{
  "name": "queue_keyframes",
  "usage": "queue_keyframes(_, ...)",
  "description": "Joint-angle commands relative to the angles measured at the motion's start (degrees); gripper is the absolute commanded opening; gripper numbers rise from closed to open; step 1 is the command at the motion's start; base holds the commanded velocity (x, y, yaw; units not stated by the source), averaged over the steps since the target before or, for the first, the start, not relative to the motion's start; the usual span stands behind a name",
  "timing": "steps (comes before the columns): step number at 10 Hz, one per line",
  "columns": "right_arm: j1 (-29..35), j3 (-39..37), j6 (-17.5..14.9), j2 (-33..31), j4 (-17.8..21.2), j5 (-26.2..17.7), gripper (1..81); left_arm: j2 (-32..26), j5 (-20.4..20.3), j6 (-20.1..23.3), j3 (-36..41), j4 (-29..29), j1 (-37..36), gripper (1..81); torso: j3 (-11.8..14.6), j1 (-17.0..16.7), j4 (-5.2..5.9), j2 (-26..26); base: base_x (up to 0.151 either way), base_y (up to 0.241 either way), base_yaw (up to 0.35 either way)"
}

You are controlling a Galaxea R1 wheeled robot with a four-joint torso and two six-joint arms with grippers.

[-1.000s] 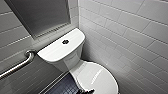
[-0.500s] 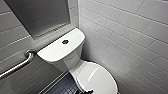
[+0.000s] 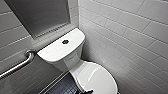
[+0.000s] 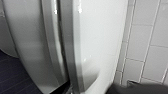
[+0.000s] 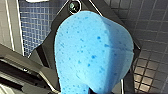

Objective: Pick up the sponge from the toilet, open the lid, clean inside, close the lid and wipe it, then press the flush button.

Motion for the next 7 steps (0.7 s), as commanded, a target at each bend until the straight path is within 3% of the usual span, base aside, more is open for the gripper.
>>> queue_keyframes(1,-2.04,0.23,0.16,-2.15,-1.02,-2.08,1.0,2.11,0.5,0.52,0.93,1.39,-6.29,81.1,0.0,0.0,0.0,0.0,0.0,0.0,0.0)
queue_keyframes(7,-1.87,0.58,0.07,-1.97,-1.02,-2.07,1.0,1.49,0.41,-1.5,5.15,1.57,-10.86,81.1,0.0,0.0,0.0,0.0,0.0,0.0,0.0)
